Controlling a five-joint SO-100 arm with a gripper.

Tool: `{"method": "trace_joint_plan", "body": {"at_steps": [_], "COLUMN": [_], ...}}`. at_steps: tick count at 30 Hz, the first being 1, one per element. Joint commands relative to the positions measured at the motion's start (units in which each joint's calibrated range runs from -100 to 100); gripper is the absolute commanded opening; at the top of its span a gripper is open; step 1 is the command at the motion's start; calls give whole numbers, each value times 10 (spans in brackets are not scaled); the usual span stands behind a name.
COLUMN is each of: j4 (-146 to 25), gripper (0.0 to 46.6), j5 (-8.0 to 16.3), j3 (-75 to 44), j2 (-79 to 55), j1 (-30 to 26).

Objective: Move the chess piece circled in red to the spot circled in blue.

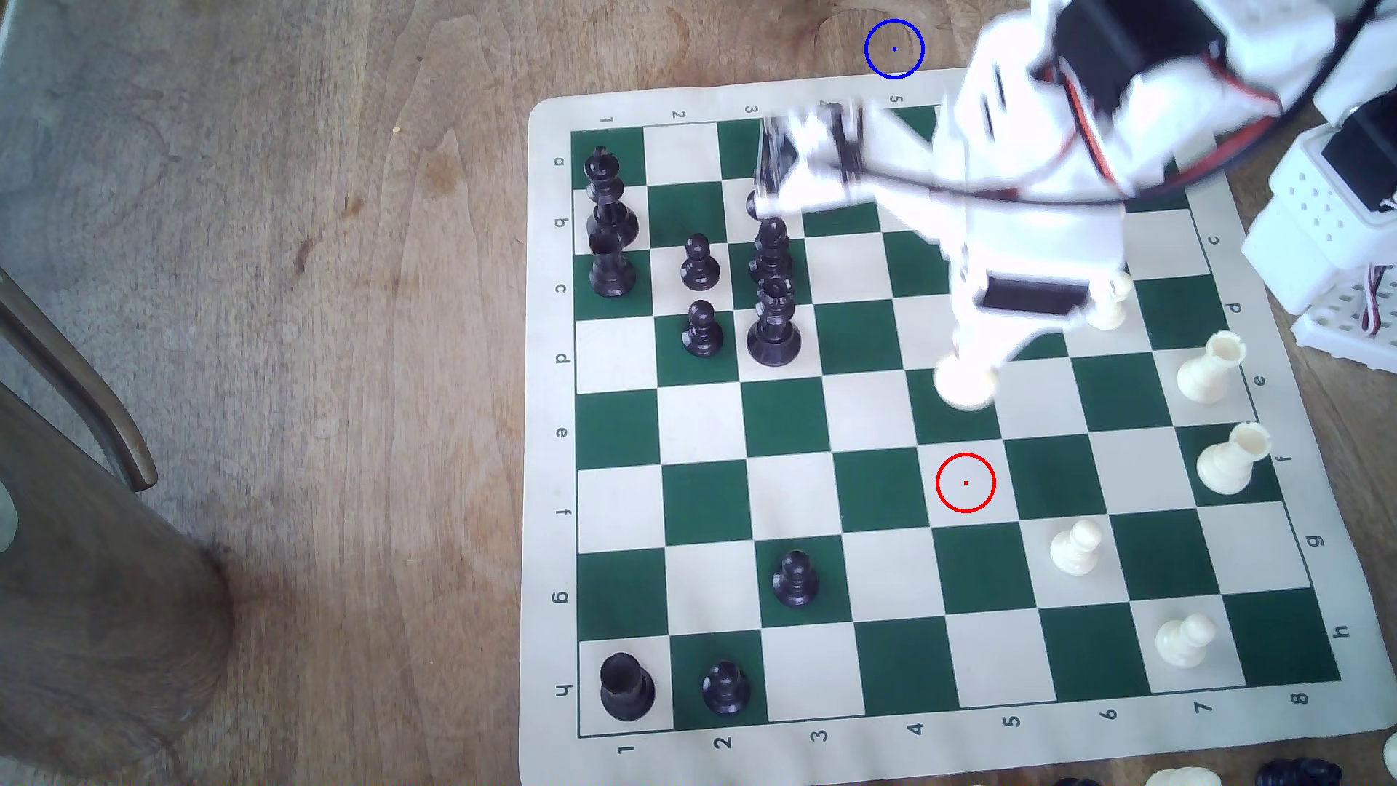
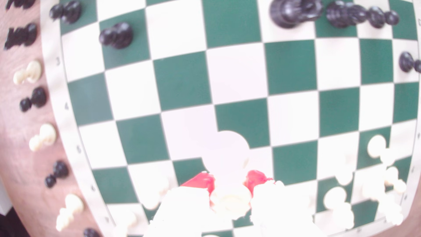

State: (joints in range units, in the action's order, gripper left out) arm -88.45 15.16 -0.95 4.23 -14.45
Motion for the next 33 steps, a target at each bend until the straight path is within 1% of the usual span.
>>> {"method": "trace_joint_plan", "body": {"at_steps": [1,2,6,7,10,11,16,20,33], "j4": [0,3,20,29,61,83,155,189,252], "gripper": [3,3,3,3,3,3,3,3,4], "j5": [-26,-42,-71,-84,-98,-106,-120,-128,-147], "j3": [4,15,21,25,53,78,136,141,139], "j2": [103,120,138,138,138,136,120,95,4], "j1": [100,152,250,293,340,362,405,427,473]}}
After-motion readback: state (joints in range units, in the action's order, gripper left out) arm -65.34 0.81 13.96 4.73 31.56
